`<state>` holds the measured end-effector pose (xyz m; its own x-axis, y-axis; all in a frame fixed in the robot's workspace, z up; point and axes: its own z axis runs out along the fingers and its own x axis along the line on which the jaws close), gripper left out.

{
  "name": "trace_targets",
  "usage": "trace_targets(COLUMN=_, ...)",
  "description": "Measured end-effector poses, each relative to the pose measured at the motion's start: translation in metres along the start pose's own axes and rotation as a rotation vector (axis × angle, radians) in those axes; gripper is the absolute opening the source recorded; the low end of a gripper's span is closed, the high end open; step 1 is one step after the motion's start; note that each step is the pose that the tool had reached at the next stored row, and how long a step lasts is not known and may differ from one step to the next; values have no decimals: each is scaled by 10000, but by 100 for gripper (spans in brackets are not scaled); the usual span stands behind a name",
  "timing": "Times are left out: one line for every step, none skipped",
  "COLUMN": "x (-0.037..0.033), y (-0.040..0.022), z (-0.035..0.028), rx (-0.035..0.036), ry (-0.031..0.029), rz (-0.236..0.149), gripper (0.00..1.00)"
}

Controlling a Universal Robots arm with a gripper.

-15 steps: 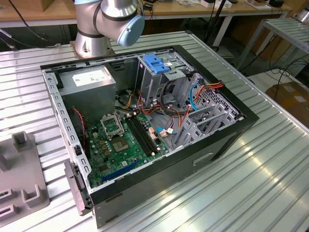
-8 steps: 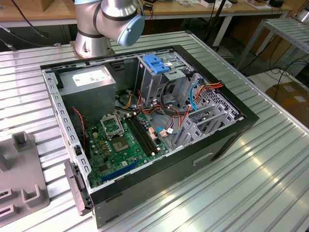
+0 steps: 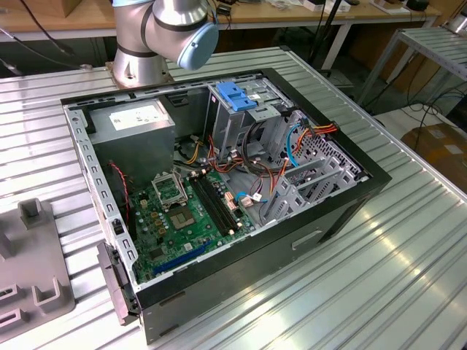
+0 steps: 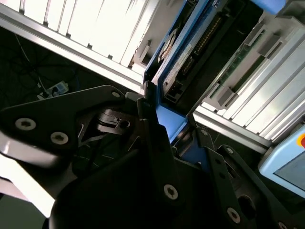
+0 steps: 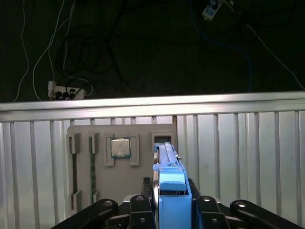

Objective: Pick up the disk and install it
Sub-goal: 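Pick up the disk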

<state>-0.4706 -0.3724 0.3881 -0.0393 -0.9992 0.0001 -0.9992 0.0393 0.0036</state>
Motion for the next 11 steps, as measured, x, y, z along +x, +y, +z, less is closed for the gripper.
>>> trace_targets(x=0, y=0, z=-29, rx=1, ry=0, rz=0, gripper=37)
trace_targets(x=0, y=0, z=-49, rx=1, ry=-1, rz=0, gripper=37)
trace_targets(x=0, y=0, z=-65, rx=1, ry=-1, rz=-1, gripper=37)
trace_targets(x=0, y=0, z=-82, rx=1, ry=0, rz=0, gripper=37)
trace_targets(x=0, y=0, z=-98, rx=1, ry=0, rz=0, gripper=37)
trace_targets(x=0, y=1, z=-116, rx=0, ry=0, rz=0, gripper=37)
trace_targets(x=0, y=0, z=-132, rx=1, ry=0, rz=-1, gripper=37)
trace_targets(x=0, y=1, z=-155, rx=0, ry=0, rz=0, gripper=37)
trace_targets(x=0, y=1, z=-189, rx=2, ry=-1, rz=0, gripper=37)
trace_targets(x=0, y=1, z=-206, rx=1, ry=0, rz=-1, gripper=37)
trace_targets(x=0, y=1, z=-219, rx=1, ry=0, rz=0, gripper=37)
